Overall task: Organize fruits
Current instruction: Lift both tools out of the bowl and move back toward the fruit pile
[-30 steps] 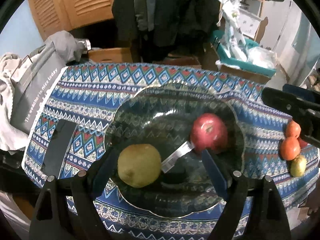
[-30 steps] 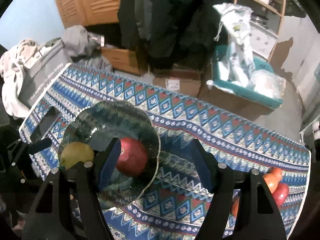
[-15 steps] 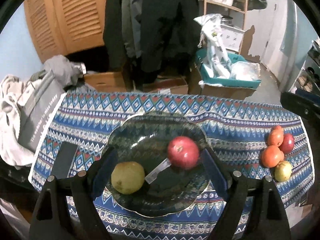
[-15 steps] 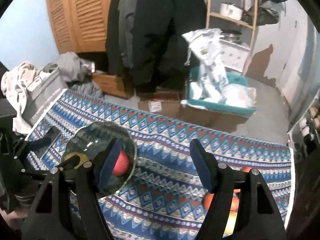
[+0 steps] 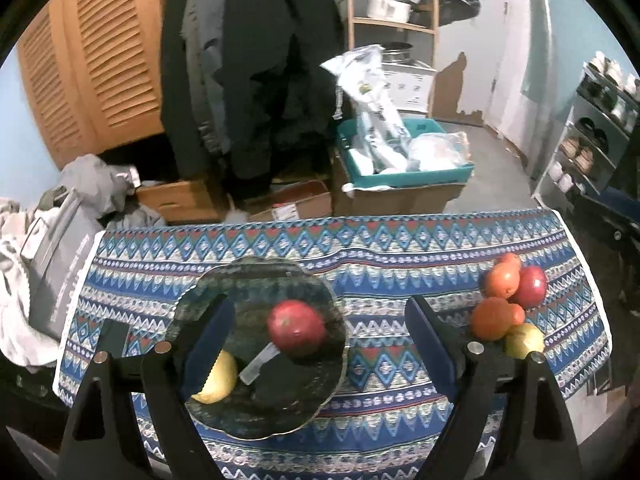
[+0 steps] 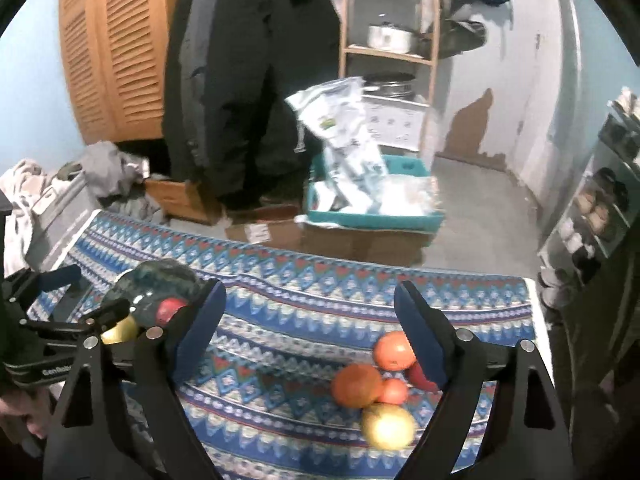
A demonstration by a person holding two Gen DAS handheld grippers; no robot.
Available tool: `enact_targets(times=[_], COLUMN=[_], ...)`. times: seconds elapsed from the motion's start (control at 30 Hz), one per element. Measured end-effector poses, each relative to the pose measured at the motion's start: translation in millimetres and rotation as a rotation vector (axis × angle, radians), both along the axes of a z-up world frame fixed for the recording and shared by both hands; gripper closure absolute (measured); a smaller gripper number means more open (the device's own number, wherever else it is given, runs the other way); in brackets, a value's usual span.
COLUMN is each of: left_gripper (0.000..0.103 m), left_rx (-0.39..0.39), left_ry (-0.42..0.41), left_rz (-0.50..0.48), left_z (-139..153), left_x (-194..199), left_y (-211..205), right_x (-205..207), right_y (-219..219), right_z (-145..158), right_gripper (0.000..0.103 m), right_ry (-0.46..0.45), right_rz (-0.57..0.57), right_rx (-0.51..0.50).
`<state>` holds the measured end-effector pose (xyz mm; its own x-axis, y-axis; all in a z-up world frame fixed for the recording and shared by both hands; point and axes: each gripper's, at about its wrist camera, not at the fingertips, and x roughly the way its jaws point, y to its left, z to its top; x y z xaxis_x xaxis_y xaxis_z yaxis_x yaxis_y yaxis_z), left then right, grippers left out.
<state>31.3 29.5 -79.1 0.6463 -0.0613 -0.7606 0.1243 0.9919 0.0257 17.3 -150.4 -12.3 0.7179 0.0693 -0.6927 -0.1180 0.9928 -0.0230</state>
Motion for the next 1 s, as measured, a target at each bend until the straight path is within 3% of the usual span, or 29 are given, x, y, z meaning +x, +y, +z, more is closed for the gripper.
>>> enact_targets(times=[0.63,1.0], left_gripper=[0.014,0.012], left_rx=[0.040,0.066], left_ry=[0.009,0.040], left_rz=[-0.160,-0.204], left_z=[2,-18], left_x=[-8,-4], left_y=[-84,-109], right_x=[-42,-47], right_y=[-92,-119], right_z=[5,-14], right_gripper=[0.015,0.015], right_ry=[-0.045,0.002], right_rz=[-0.155,-0.187], right_rx=[-0.073,-0.039])
